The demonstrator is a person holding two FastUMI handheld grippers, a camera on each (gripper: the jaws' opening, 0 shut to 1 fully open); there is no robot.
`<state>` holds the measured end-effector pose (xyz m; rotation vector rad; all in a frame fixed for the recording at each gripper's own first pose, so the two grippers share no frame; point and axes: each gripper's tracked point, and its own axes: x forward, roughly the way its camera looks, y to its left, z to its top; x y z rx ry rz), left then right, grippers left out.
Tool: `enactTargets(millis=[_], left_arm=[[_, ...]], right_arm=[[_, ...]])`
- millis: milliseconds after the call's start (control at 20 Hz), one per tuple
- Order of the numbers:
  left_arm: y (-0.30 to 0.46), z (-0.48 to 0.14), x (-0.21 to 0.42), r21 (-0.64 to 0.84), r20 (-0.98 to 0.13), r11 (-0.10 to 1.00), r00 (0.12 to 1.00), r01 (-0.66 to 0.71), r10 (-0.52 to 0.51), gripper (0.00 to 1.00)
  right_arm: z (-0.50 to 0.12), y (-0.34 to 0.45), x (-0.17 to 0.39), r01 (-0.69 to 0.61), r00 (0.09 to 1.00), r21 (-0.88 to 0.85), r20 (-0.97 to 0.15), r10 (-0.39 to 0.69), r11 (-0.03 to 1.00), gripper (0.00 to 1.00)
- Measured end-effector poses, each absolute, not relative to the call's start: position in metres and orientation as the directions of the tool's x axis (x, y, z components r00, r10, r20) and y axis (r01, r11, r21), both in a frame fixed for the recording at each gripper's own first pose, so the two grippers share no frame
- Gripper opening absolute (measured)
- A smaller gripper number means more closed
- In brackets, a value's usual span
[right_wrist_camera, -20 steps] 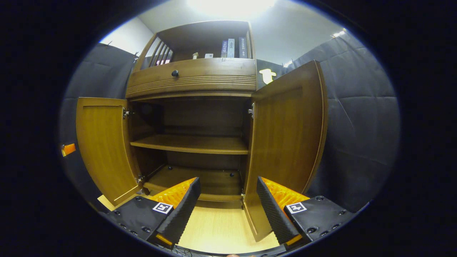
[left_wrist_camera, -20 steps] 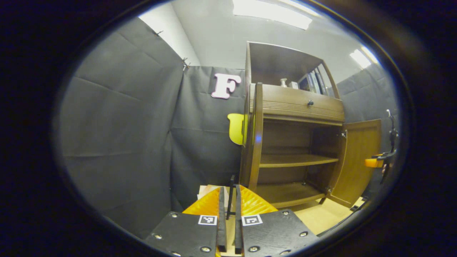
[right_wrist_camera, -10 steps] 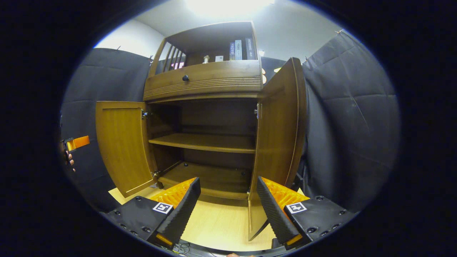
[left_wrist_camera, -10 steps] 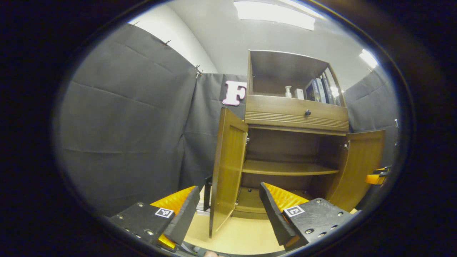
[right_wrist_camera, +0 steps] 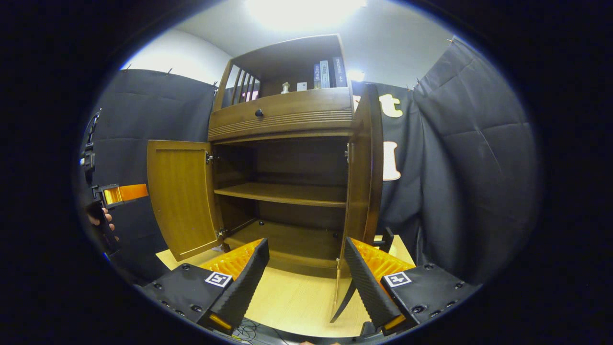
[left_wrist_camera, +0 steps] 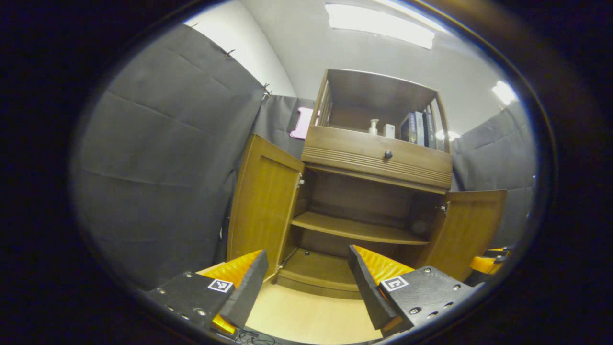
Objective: Open the right door of the double-door shoe cabinet with the right hand, and open the left door with the left hand.
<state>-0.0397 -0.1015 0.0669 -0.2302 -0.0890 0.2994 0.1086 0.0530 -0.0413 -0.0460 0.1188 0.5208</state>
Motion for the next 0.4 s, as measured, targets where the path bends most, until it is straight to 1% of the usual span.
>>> enactTargets(millis=[200,400], left_arm=[[-0.099,0.064,-0.034,-0.214,0.040,0.935,0.953,-0.284,0.299,0.96],[-0.105,0.056,-0.021,-0.158,0.019,0.952,0.964,-0.261,0.267,0.96]], right_arm=[[-0.049,0.048,0.109,-0.447,0.885,0.007,-0.144,0.443,0.895,0.96],[-0.051,0.057,0.110,-0.394,0.907,0.015,-0.154,0.391,0.919,0.96]])
